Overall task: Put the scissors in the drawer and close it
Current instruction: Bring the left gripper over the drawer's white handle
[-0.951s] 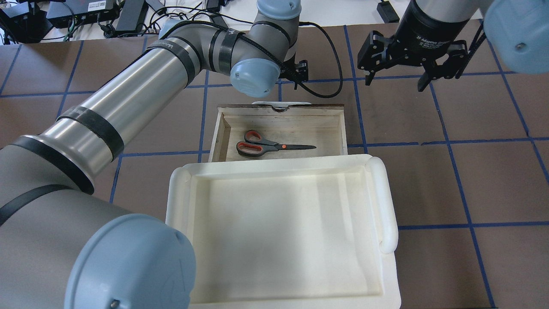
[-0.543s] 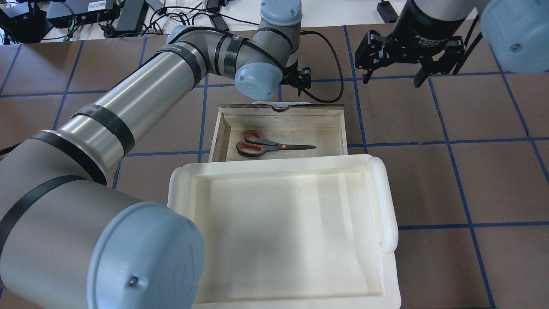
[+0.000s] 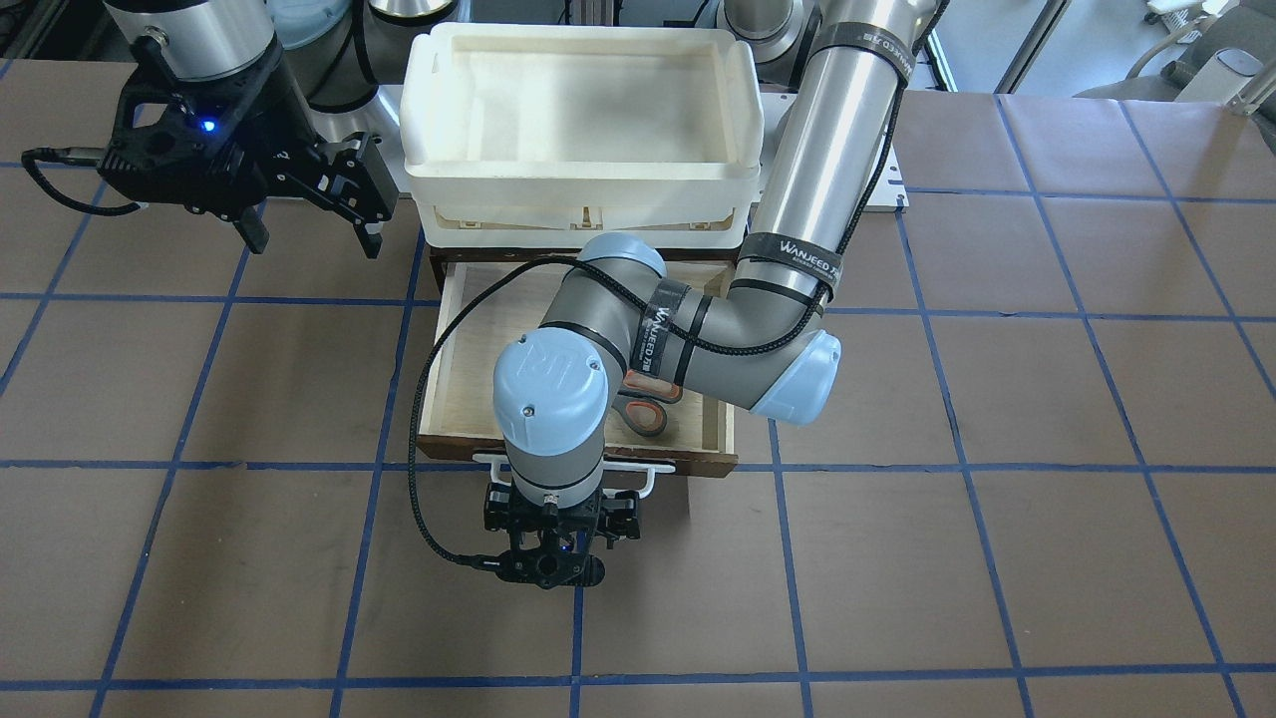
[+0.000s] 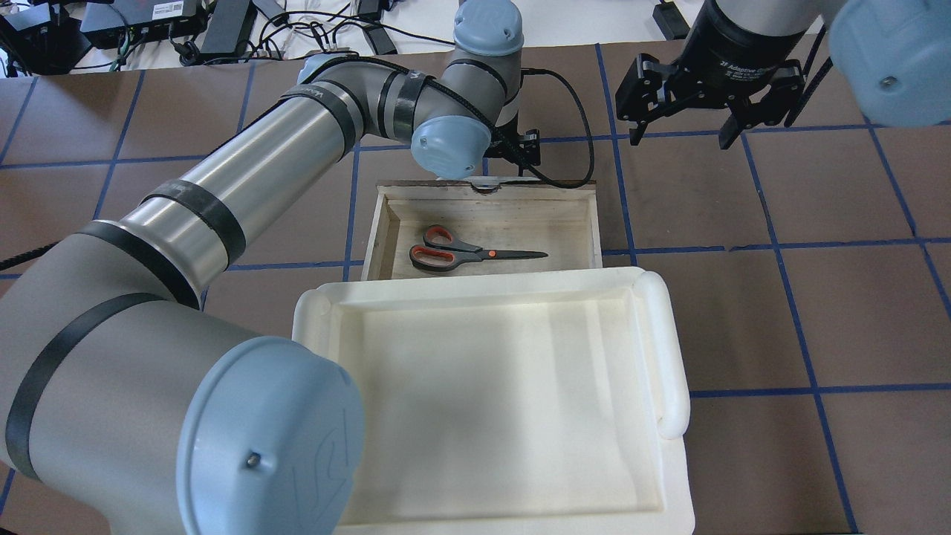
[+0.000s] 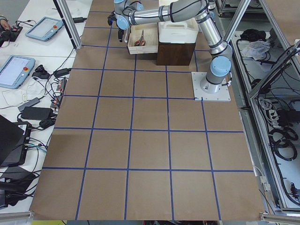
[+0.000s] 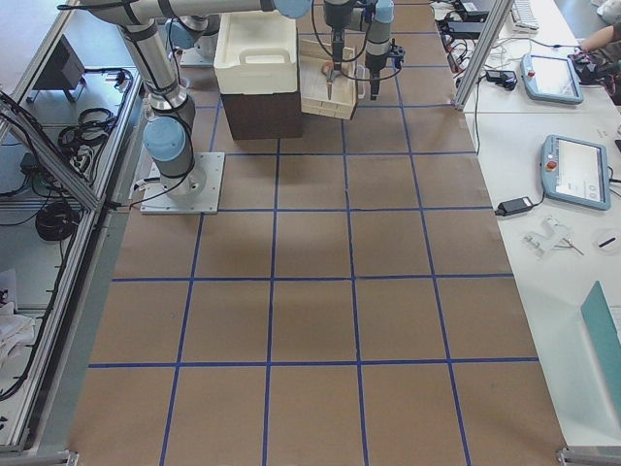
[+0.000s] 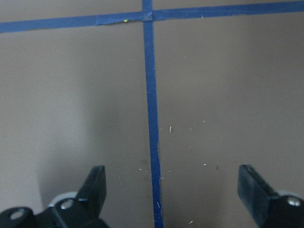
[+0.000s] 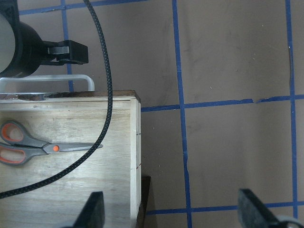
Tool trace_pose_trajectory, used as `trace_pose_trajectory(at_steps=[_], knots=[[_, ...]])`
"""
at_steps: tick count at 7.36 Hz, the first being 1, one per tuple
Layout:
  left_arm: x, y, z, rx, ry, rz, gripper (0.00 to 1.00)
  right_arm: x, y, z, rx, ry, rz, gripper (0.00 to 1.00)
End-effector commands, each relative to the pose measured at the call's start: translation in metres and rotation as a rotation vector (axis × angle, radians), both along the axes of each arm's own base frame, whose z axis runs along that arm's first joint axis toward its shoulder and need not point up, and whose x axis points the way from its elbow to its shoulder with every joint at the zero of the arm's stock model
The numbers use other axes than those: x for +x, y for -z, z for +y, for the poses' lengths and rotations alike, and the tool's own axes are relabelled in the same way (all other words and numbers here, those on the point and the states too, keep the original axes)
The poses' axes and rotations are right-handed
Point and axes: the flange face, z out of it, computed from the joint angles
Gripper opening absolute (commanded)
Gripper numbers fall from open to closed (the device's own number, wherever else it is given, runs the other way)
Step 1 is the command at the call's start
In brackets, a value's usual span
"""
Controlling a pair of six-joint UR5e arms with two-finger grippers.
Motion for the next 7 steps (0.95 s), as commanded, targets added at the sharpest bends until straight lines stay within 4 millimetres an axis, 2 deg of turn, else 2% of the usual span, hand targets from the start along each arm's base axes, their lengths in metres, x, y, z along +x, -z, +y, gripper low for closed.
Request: trace_pose_trajectory(at_steps=[1,2,3,5,7], knots=[[-0.001,0.006,0.005,0.036,0.002,-0.012,1.0,0.0,0.009,-0.005,0.019,0.0,0.004,1.0],[-0.001,0.005,0.009,0.06,-0.007,-0.021,1.0,0.0,0.017,-0.009,0.041,0.002,0.001,1.0],[-0.002,-0.005,0.016,0.09,-0.004,-0.028,1.0,0.001,0.023,-0.013,0.055,0.0,-0.006,1.0],[-0.004,-0.019,0.023,0.104,-0.022,-0.017,1.0,0.002,0.016,-0.011,0.037,-0.001,-0.012,1.0],[-0.003,-0.028,0.035,0.14,-0.034,-0.033,1.0,0.001,0.019,-0.012,0.042,0.0,-0.001,1.0]])
